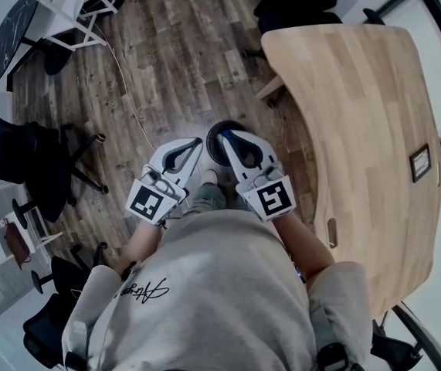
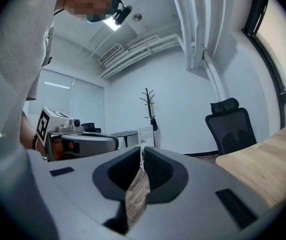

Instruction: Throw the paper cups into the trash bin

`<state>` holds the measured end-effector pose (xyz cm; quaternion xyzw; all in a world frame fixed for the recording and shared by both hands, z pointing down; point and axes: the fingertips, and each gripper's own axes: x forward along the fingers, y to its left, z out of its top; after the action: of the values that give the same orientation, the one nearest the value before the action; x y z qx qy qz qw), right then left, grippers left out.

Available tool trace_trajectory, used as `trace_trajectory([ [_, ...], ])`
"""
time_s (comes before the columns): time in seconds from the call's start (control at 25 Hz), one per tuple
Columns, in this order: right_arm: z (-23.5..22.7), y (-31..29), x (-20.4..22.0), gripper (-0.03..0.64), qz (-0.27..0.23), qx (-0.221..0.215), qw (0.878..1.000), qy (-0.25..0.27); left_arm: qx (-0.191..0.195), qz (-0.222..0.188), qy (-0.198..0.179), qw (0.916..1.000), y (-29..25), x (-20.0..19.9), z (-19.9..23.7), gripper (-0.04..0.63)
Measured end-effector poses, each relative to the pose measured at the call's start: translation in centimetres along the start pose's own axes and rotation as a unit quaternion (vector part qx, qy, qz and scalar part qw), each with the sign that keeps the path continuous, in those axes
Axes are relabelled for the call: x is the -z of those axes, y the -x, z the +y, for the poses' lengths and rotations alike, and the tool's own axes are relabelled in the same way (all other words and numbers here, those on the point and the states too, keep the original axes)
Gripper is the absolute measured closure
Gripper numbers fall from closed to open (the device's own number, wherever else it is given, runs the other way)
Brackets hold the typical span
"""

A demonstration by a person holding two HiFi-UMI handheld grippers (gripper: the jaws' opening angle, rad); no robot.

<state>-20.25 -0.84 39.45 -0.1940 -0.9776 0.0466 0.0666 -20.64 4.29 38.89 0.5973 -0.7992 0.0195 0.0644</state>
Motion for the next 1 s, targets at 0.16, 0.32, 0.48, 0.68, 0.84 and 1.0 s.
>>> trace_trajectory([
  [0.16, 0.1, 0.5, -0.5, 0.592, -0.006, 0.006, 1.000, 0.002, 0.003, -0.005, 0.000, 1.0000, 0.1, -0.6, -0.2, 0.592],
  [0.32, 0.4, 1.0, -0.3, 0.603, -0.002, 0.010, 1.000, 0.005, 0.008, -0.005, -0.001, 1.0000, 0.2, -0.7, -0.4, 0.592],
  [0.48, 0.3, 1.2, -0.3, 0.606, -0.005, 0.013, 1.000, 0.003, 0.012, -0.002, 0.000, 0.9999, 0.0, -0.5, -0.6, 0.592],
  [0.68, 0.4, 1.3, -0.1, 0.607, 0.000, 0.013, 1.000, 0.008, 0.016, -0.006, -0.002, 0.9998, -0.1, -0.7, -0.9, 0.592],
  [0.84, 0.5, 1.4, -0.1, 0.607, 0.000, 0.012, 1.000, 0.003, 0.018, -0.004, -0.002, 0.9998, -0.2, -0.5, -1.1, 0.592],
  [1.0, 0.6, 1.3, -0.2, 0.607, -0.002, 0.011, 1.000, 0.013, 0.018, -0.005, -0.002, 0.9998, -0.3, -0.4, -1.3, 0.592],
])
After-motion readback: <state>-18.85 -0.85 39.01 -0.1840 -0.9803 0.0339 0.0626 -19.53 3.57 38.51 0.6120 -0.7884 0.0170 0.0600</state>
